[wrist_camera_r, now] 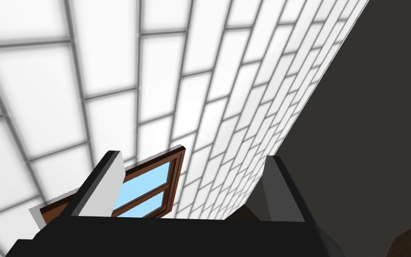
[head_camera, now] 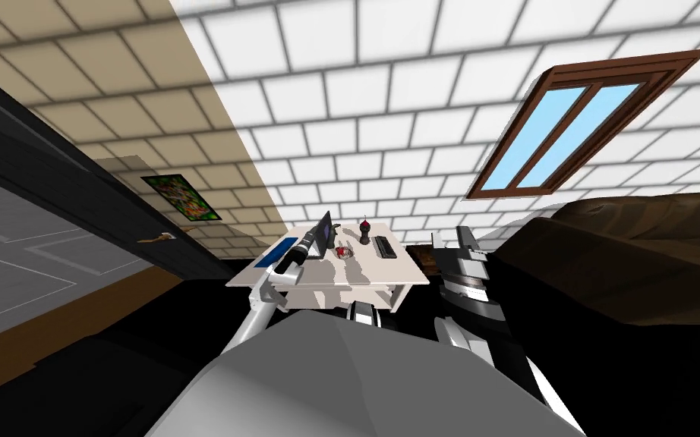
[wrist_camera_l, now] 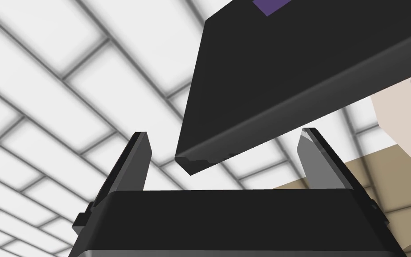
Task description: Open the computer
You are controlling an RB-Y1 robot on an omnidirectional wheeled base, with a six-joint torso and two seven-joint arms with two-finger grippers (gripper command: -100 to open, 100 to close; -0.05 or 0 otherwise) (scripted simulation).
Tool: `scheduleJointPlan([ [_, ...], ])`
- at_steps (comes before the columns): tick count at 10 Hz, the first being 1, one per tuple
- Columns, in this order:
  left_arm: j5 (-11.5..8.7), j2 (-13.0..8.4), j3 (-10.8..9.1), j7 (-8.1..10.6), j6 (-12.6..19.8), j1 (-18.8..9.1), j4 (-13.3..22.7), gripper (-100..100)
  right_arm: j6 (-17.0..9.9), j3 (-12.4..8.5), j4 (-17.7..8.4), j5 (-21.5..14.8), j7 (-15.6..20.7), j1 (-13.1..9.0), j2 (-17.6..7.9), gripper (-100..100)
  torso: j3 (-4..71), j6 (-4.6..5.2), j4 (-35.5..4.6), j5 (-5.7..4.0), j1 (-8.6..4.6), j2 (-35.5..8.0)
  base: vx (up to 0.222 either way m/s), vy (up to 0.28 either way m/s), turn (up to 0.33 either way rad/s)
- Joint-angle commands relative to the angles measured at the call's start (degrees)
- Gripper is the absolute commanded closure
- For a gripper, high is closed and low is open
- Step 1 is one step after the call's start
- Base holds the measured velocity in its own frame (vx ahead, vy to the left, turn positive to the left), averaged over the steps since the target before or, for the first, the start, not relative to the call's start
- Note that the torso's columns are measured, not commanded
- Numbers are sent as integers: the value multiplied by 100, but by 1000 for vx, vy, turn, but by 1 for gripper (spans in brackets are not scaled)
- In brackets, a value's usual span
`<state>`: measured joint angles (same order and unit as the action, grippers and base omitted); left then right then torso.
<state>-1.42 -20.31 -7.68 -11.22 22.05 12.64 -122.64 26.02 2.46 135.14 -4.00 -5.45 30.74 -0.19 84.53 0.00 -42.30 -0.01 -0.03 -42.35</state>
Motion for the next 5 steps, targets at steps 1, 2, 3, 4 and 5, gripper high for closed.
scheduleJointPlan([
  [1, 170, 184, -43, -22, 44, -51, 15, 100, 0, 0, 0, 0, 0, -1, 0, 0, -3, 4, -1, 4, 13, -6, -49, 65, -191],
  [2, 297, 321, -74, -40, 78, -85, 22, 100, 0, 0, 0, 0, 0, -3, -1, 0, -11, 5, -5, 10, 36, -19, -80, 101, -319],
  [3, 425, 458, -105, -58, 112, -119, 29, 100, -1, -1, -1, 0, 0, -3, -2, 0, -7, 14, 1, 18, 35, -7, -97, 85, -263],
  [4, 552, 596, -136, -76, 146, -153, 35, 100, -1, -1, -1, 0, 0, -3, -2, 0, -2, 4, 7, 14, 13, 1, -105, 82, -199],
  [5, 679, 733, -167, -93, 180, -187, 42, 100, -1, -1, -1, 0, 0, -3, -2, 0, -2, -5, 9, 11, 4, -1, -83, 68, -190],
])
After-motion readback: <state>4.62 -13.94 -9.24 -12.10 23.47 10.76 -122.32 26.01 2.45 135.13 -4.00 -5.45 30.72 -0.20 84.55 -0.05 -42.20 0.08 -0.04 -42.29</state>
